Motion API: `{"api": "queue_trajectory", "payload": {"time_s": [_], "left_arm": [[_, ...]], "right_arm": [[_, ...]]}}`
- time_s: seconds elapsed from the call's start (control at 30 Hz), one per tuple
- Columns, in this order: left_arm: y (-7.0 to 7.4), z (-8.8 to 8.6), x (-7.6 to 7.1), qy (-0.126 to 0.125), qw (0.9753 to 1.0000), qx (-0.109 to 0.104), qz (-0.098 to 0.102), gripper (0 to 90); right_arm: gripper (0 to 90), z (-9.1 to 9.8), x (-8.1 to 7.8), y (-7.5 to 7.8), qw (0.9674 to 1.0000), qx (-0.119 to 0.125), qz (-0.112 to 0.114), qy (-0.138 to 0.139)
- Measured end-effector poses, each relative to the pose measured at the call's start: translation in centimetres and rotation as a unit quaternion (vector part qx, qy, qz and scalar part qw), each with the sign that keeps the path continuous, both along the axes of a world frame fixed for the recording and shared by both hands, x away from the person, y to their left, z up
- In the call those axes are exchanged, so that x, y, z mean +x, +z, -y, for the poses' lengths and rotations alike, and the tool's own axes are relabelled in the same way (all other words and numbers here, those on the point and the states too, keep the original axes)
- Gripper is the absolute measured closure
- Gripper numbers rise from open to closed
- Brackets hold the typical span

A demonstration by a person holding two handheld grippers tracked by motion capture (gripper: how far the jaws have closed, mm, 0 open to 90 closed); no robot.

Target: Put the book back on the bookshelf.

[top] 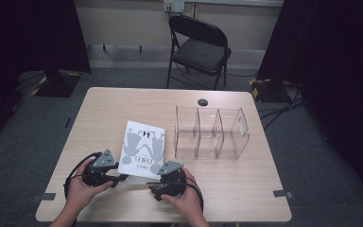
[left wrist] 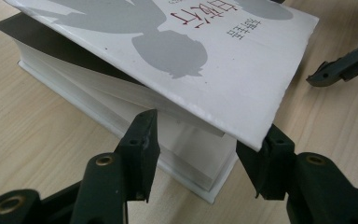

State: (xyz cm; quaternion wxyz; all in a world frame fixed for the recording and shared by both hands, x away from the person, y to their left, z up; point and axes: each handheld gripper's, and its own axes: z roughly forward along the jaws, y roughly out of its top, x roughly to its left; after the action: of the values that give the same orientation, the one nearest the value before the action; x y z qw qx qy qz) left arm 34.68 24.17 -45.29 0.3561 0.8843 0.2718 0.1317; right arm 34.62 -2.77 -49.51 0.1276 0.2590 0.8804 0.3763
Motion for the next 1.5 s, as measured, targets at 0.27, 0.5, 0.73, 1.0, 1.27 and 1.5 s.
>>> {"api": "queue_trajectory", "payload": {"time_s": [0.27,0.5,0.73,1.0,1.27,1.5], "left_arm": [[0.3,0.0,0.2,-0.002,1.0,0.001,-0.002,49.1],[0.4,0.0,0.2,-0.004,1.0,0.001,-0.004,49.2],[0.5,0.2,0.2,0.002,1.0,-0.001,-0.003,49.3],[0.8,0.3,0.2,0.0,1.0,0.004,-0.002,49.3],[0.9,0.3,0.3,-0.002,1.0,0.004,-0.003,49.4],[0.9,0.4,0.3,0.002,1.0,0.0,-0.005,49.5]], "right_arm": [[10.9,-0.5,-0.1,1.5,0.9995,0.005,0.03,0.012],[11.8,-1.4,0.0,2.0,0.9983,-0.007,0.057,0.011],[10.3,-2.6,0.1,1.9,0.9969,-0.01,0.078,0.002],[10.1,-3.2,0.1,2.0,0.9965,-0.02,0.081,-0.014],[10.3,-4.1,0.3,2.2,0.9958,-0.031,0.083,-0.022],[10.8,-5.1,0.3,2.6,0.9948,-0.037,0.092,-0.023]]}}
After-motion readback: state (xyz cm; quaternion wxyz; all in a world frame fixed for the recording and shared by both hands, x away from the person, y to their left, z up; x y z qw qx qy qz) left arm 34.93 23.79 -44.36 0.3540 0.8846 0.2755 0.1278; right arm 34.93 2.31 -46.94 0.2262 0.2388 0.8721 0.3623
